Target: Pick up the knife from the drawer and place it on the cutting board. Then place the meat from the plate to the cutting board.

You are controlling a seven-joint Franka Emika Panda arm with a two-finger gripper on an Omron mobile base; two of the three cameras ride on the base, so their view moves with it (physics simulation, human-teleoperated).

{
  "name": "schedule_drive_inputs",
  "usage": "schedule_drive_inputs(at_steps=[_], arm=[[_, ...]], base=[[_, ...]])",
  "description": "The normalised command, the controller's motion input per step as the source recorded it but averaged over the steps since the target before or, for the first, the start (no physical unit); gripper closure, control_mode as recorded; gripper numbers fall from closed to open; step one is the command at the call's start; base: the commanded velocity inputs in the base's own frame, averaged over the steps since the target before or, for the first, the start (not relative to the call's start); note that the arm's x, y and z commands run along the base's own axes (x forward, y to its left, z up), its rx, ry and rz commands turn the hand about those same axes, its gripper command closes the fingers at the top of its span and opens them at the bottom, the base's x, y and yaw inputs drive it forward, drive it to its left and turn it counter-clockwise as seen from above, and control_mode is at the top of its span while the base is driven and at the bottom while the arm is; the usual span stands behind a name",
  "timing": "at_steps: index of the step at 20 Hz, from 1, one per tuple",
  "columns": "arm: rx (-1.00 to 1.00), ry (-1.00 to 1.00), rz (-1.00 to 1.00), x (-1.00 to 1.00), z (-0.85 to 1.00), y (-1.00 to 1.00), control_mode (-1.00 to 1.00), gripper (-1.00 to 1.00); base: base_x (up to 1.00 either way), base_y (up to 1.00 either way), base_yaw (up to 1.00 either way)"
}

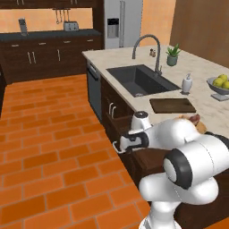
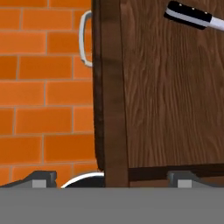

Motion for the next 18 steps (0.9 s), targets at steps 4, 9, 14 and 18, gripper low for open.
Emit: schedule_drive_inputs(at_steps=[4,9,14,18], arm=[[0.0,0.01,0.0,0.22,-0.53,0.0,-1.0,-1.0],[0.0,0.0,0.0,0.07,-0.41,0.0,-1.0,-1.0],[0.0,0.0,0.0,0.01,-0.46,0.17,-1.0,-1.0],[0.0,0.03,0.0,0.0,-0.19,0.62,-1.0,-1.0]], base=[[0.0,0.0,0.0],[0.0,0.0,0.0],[0.0,0.0,0.0],[0.0,0.0,0.0]])
